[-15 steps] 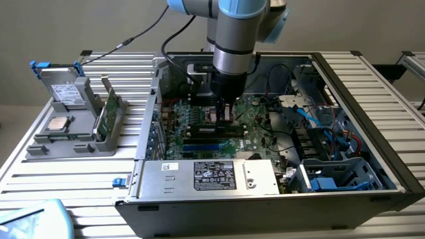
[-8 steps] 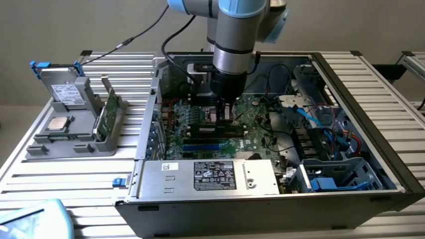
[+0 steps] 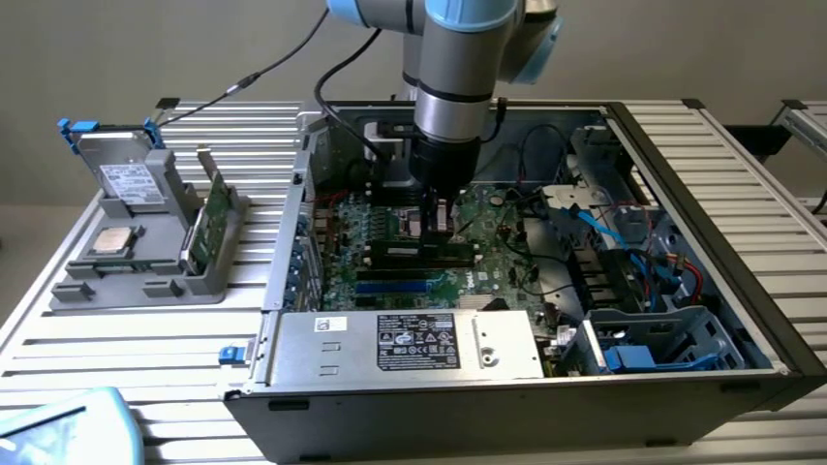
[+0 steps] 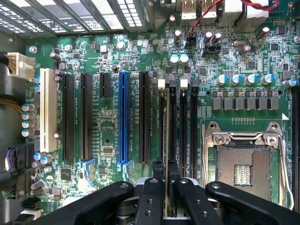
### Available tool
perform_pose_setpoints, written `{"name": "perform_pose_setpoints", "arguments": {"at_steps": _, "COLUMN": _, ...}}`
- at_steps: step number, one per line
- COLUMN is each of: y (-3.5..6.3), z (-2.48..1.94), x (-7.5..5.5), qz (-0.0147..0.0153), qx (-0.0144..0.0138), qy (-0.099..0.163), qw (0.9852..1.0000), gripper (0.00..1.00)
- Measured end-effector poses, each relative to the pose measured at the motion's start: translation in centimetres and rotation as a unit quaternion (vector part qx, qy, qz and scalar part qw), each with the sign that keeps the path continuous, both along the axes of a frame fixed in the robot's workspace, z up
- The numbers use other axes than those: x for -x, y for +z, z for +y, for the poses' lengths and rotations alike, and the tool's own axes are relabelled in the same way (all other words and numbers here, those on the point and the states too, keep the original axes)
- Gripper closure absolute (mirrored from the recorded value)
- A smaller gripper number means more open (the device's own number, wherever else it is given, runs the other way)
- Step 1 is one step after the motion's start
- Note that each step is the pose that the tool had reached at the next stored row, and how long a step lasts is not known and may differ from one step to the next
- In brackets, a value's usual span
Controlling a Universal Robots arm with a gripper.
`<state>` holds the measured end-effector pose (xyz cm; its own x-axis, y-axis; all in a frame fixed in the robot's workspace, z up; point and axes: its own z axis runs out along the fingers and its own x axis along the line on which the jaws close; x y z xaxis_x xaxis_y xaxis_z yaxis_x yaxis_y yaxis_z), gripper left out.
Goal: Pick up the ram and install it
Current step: 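Insert the ram into the slot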
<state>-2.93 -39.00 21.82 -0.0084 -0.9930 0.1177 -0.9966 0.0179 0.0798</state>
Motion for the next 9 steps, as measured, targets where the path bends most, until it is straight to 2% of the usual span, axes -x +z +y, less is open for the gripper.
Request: {"name": "perform_pose_setpoints", "arguments": {"at_steps": 9, "y": 0.74, "z": 0.01, "x": 0.0, "qz": 0.0002, "qx": 0.0003, "qy": 0.0, "qw": 1.0, "gripper": 0.85}}
